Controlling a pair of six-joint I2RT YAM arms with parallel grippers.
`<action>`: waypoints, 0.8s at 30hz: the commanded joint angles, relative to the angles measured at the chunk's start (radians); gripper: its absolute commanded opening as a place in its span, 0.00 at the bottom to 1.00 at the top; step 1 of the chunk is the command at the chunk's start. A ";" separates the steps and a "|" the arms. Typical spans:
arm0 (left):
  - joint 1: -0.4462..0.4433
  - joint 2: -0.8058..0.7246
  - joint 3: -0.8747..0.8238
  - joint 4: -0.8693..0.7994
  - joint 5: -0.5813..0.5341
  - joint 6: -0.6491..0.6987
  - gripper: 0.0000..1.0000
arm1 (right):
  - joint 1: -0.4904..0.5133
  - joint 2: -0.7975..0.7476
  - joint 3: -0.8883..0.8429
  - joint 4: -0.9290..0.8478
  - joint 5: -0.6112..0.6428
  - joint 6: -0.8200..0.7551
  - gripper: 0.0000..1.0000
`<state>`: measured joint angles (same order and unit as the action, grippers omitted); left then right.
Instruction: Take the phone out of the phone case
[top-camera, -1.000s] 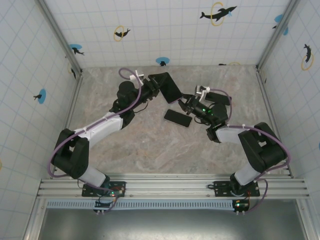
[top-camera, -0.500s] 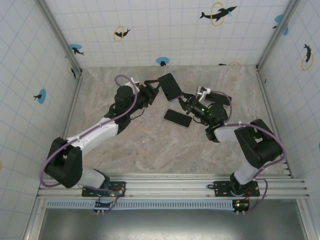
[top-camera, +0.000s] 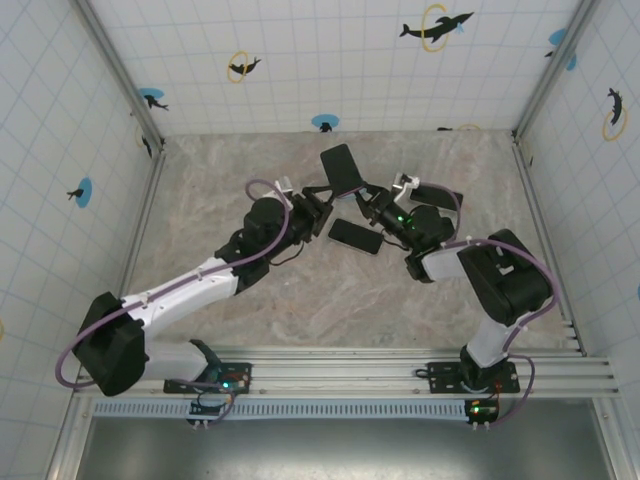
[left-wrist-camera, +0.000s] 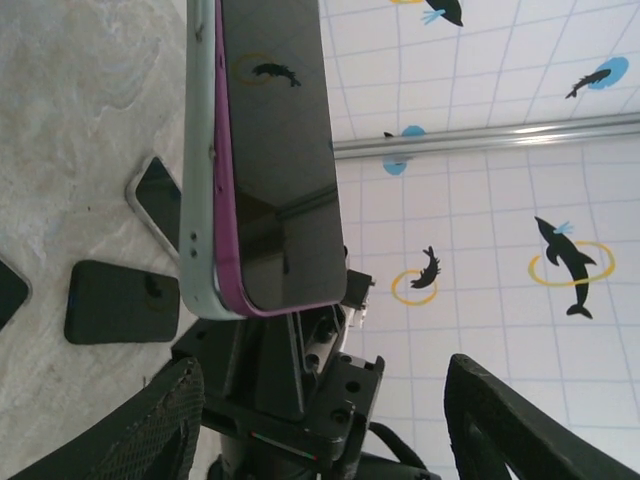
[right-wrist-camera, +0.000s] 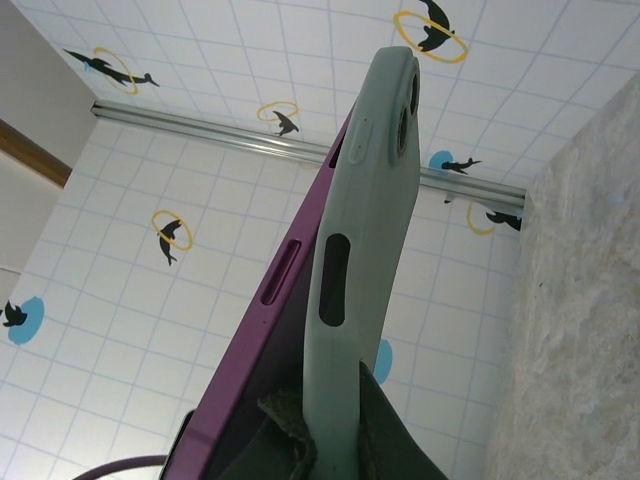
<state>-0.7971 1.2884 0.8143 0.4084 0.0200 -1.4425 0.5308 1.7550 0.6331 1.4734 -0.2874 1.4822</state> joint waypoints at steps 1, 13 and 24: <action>-0.021 0.014 0.039 0.010 -0.103 -0.075 0.64 | 0.016 0.011 0.045 0.149 0.057 -0.027 0.02; -0.030 0.101 0.019 0.249 -0.095 -0.195 0.59 | 0.032 0.000 0.045 0.151 0.065 -0.050 0.02; -0.031 0.120 0.006 0.278 -0.111 -0.211 0.56 | 0.043 0.001 0.045 0.173 0.074 -0.043 0.02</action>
<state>-0.8238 1.3926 0.8196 0.6426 -0.0689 -1.6318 0.5594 1.7653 0.6331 1.4998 -0.2325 1.4494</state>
